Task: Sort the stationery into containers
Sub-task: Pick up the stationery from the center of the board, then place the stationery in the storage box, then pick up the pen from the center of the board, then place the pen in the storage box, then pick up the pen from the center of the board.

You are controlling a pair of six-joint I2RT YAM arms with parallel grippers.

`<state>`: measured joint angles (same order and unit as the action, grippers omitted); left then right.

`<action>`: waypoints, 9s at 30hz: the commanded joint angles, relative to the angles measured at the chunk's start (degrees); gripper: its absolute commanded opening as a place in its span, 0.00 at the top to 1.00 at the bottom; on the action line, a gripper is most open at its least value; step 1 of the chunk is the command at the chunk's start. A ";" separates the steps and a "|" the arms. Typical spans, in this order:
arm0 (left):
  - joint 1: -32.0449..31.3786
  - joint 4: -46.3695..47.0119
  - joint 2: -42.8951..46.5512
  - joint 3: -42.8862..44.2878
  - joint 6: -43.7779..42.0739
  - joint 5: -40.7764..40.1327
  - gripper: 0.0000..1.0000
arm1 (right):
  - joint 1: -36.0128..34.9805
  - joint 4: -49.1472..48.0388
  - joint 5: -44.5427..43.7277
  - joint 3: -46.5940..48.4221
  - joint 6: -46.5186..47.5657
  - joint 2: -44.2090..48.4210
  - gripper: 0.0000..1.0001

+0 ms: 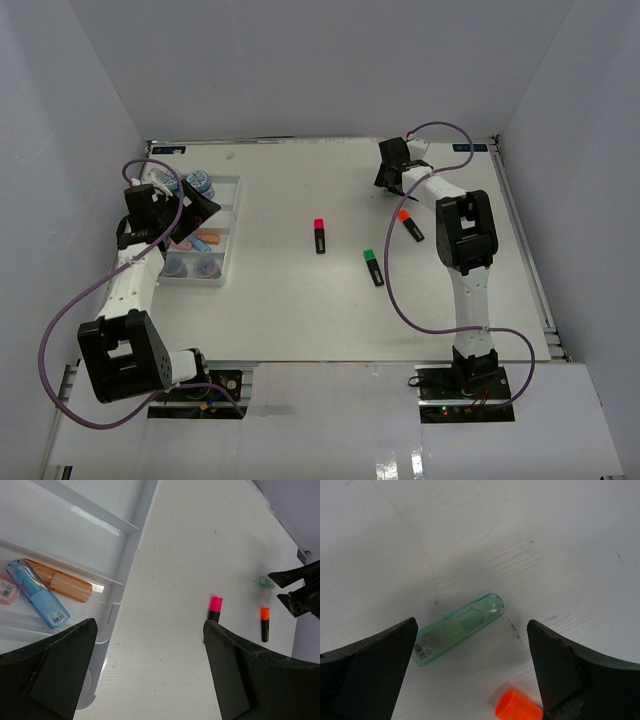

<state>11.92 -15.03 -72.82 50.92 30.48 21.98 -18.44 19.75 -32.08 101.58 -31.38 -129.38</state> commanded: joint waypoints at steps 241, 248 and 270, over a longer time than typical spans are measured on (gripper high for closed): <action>4.86 -8.79 -37.66 28.54 31.83 -29.19 0.71 | -24.81 -40.32 11.78 -83.48 25.66 80.52 0.10; 5.22 -8.18 -36.97 28.19 30.87 -26.81 0.50 | -24.28 -39.09 8.96 -83.12 24.08 78.94 0.10; 0.39 -3.08 -2.61 9.13 7.08 -7.07 0.04 | -21.91 -28.72 14.05 -72.67 21.00 57.67 0.00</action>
<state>14.13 -18.83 -80.09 64.29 45.91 6.83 -40.51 -9.82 -19.05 25.87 -9.69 -70.46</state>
